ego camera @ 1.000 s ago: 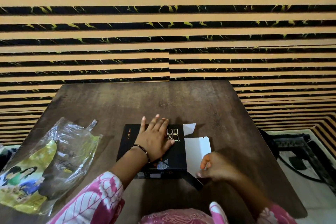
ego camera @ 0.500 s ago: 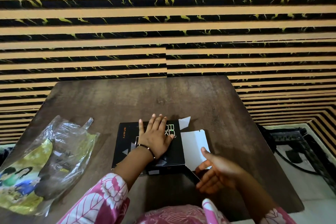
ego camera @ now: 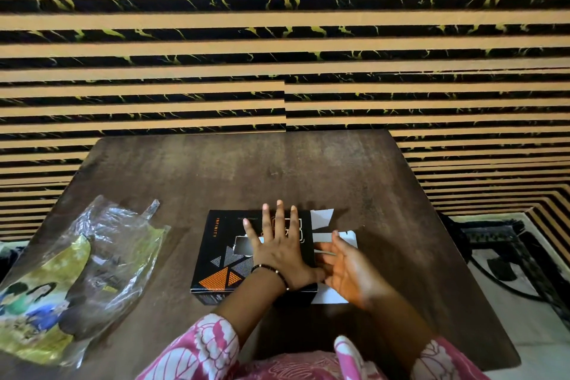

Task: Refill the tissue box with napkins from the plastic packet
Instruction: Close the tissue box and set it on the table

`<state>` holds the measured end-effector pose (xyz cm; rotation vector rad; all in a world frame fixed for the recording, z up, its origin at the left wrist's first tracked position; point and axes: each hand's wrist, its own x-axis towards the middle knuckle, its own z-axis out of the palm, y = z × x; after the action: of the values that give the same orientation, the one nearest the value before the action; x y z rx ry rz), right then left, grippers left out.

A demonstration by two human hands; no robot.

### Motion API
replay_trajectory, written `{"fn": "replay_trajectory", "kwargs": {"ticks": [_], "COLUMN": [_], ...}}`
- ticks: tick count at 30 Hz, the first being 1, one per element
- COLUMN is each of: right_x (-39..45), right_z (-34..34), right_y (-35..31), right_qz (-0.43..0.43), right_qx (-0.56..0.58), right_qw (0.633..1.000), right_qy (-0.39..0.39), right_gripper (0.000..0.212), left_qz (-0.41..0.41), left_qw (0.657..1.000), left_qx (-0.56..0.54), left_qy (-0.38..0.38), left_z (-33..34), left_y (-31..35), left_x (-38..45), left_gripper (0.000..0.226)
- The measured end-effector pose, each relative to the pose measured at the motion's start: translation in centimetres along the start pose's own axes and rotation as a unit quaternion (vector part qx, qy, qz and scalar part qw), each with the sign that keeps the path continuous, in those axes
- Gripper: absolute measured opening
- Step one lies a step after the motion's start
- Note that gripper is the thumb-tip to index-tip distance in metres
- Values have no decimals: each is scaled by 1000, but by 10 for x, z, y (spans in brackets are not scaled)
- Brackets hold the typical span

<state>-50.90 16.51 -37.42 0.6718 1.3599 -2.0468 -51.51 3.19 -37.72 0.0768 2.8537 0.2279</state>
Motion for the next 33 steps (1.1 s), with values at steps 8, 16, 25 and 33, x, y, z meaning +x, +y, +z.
{"fn": "replay_trajectory", "kwargs": {"ticks": [8,16,25,33], "right_x": [28,18,14,13], "right_z": [14,-4,-28,-41], "right_y": [-53,-17,2,16], "right_qz": [-322,-158,-201,-188], "right_qx": [-535,-359,-284,-321], "right_qw": [768,917,914,897], "right_qy": [142,69,210,239], "right_gripper": [39,54,33,32], "left_qz": [7,45,71,71], "left_qw": [999,998,996,996], "left_qx": [25,23,35,38], "left_qy": [26,30,27,34], "left_z": [1,4,2,2], "left_y": [2,-1,3,3], "left_x": [-3,-2,-4,-5], "left_gripper": [116,103,69,66]}}
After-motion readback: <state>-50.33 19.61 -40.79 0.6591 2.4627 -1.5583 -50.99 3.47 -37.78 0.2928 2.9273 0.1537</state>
